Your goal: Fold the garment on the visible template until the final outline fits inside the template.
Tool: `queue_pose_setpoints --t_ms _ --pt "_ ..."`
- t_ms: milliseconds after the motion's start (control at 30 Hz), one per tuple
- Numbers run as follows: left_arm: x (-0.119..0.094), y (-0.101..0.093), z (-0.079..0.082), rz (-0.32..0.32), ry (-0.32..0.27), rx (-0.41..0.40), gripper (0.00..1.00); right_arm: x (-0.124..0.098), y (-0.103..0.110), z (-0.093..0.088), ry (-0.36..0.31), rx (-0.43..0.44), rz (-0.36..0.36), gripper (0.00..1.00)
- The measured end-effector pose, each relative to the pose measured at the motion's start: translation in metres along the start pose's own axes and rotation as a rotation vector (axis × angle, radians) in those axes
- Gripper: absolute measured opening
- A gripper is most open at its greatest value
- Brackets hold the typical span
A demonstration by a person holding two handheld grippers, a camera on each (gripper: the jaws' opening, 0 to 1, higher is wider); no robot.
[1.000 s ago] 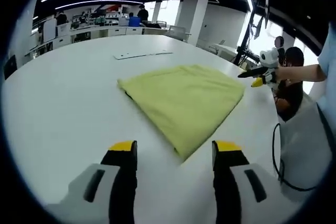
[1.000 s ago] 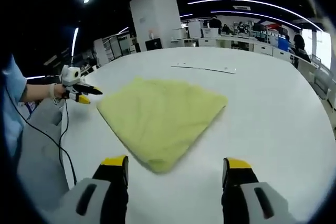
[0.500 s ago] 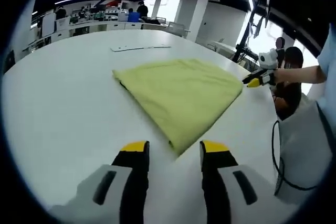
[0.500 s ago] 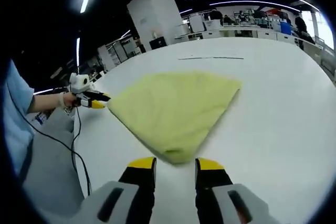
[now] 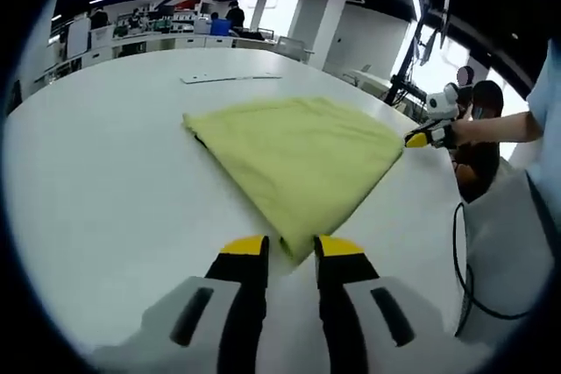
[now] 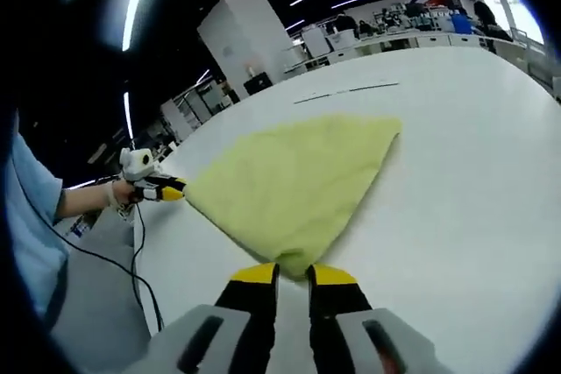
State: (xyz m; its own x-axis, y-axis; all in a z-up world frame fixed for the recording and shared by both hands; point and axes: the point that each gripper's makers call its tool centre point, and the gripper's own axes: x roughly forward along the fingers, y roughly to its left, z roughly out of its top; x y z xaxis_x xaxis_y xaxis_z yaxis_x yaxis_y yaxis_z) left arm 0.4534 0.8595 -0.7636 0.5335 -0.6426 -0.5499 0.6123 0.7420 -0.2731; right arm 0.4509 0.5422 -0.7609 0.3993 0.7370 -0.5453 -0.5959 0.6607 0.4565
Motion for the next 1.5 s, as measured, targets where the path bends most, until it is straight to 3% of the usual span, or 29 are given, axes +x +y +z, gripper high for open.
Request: queue_pose_setpoints --t_ms 300,767,1500 --pt "-0.001 -0.001 0.0 -0.008 0.008 -0.01 0.0 -0.005 0.0 0.002 -0.002 -0.008 -0.005 0.0" --pt "-0.01 -0.005 -0.004 -0.015 0.003 -0.001 0.0 -0.016 -0.004 0.002 0.012 -0.042 -0.026 0.0" --pt "-0.063 -0.01 -0.047 0.063 -0.007 -0.079 0.0 -0.001 0.037 -0.023 0.063 -0.04 0.06 0.0"
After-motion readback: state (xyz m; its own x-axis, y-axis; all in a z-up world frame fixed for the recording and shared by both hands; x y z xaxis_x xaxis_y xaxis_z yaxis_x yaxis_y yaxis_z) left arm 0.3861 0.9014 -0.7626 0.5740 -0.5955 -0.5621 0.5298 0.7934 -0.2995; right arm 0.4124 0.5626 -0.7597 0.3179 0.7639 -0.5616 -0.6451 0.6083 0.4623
